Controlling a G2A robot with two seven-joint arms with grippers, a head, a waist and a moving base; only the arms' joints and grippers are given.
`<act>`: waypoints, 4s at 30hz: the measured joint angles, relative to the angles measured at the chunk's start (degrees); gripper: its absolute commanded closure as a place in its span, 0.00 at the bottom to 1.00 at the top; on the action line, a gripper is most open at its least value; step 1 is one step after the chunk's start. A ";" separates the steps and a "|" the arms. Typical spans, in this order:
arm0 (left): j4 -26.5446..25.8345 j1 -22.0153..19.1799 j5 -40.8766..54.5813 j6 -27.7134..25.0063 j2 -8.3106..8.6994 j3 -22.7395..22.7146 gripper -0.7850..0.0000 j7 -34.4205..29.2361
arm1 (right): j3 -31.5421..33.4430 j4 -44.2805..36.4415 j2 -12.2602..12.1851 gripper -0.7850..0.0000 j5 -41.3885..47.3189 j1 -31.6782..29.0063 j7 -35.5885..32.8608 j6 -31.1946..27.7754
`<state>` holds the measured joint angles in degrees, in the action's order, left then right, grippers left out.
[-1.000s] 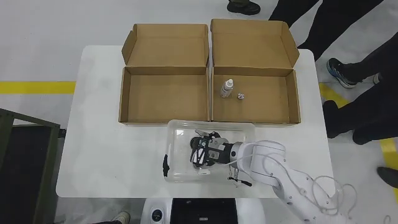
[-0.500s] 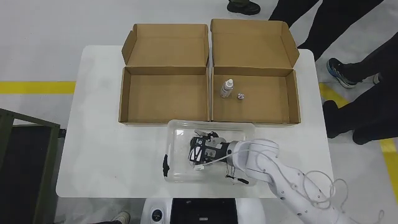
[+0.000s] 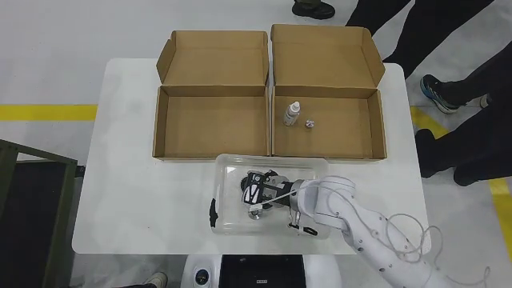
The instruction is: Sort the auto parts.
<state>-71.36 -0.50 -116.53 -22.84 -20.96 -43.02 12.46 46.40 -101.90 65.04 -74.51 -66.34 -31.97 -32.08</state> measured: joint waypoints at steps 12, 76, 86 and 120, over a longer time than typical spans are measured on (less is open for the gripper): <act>0.00 0.00 0.00 0.00 0.00 0.00 0.00 0.00 | 3.73 -3.60 -0.41 1.00 6.29 -1.85 -0.05 0.36; 0.00 0.00 0.00 0.00 0.00 0.00 0.00 0.00 | 16.08 -11.51 -1.45 1.00 32.09 -4.30 0.23 8.74; 0.00 0.00 0.00 0.00 0.00 0.00 0.00 0.00 | 10.21 -5.54 0.27 1.00 28.09 4.03 2.17 9.34; 0.00 0.00 0.00 0.00 0.00 0.00 0.00 0.00 | -5.57 19.55 8.76 1.00 15.99 22.48 9.27 20.35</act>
<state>-71.36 -0.50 -116.53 -22.84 -20.96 -43.02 12.46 40.83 -82.35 73.80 -58.51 -43.86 -22.70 -11.73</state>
